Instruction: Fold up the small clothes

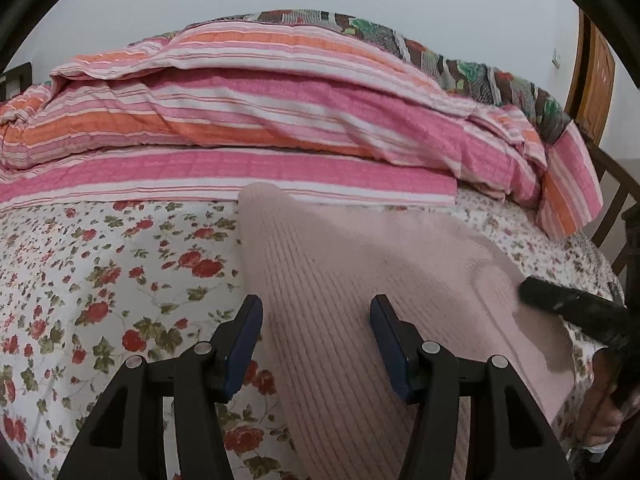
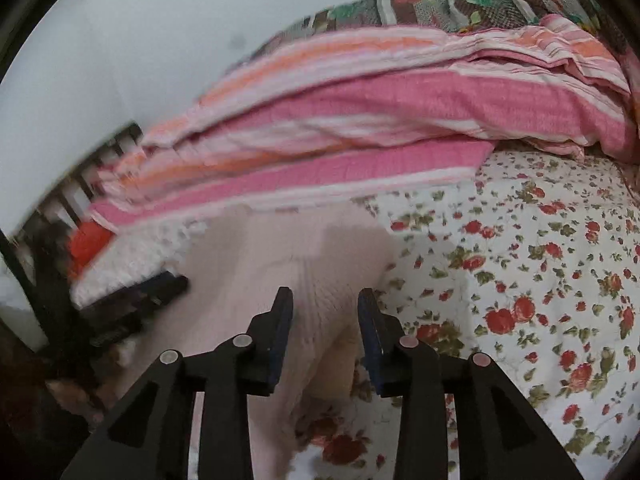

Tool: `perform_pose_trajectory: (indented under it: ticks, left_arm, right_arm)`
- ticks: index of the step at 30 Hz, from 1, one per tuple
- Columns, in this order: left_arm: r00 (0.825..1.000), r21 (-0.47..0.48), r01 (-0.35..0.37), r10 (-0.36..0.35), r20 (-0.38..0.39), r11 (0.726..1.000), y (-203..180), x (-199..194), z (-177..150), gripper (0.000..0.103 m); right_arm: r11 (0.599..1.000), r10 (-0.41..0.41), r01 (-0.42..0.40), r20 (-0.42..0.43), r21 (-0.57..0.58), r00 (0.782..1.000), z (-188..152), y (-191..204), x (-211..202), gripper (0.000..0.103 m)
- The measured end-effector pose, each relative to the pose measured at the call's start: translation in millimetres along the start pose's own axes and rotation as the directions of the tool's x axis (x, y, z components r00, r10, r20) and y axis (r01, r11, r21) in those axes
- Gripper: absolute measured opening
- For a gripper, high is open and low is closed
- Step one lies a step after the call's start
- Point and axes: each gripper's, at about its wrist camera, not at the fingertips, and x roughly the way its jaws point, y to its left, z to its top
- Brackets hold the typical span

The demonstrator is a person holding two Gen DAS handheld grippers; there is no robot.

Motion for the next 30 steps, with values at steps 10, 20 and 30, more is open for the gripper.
perform_pose_trajectory:
  ticks: [10, 20, 30]
  left_arm:
    - [0.999, 0.043, 0.036, -0.035, -0.023, 0.998, 3.6, -15.7, -18.4, 0.056]
    - [0.997, 0.100, 0.082, -0.081, -0.014, 0.992, 7.3, -31.8, -28.5, 0.058]
    - [0.996, 0.013, 0.090, -0.090, -0.002, 0.996, 14.5, -0.8, 1.8, 0.058]
  right_arm:
    - [1.000, -0.006, 0.006, -0.008, 0.005, 1.000, 0.7, -6.4, -17.8, 0.034]
    - [1.000, -0.014, 0.013, -0.071, -0.017, 0.997, -0.2, 8.5, -8.5, 0.034]
    - [1.000, 0.025, -0.025, 0.036, -0.016, 0.999, 29.8, 8.3, -7.6, 0.035]
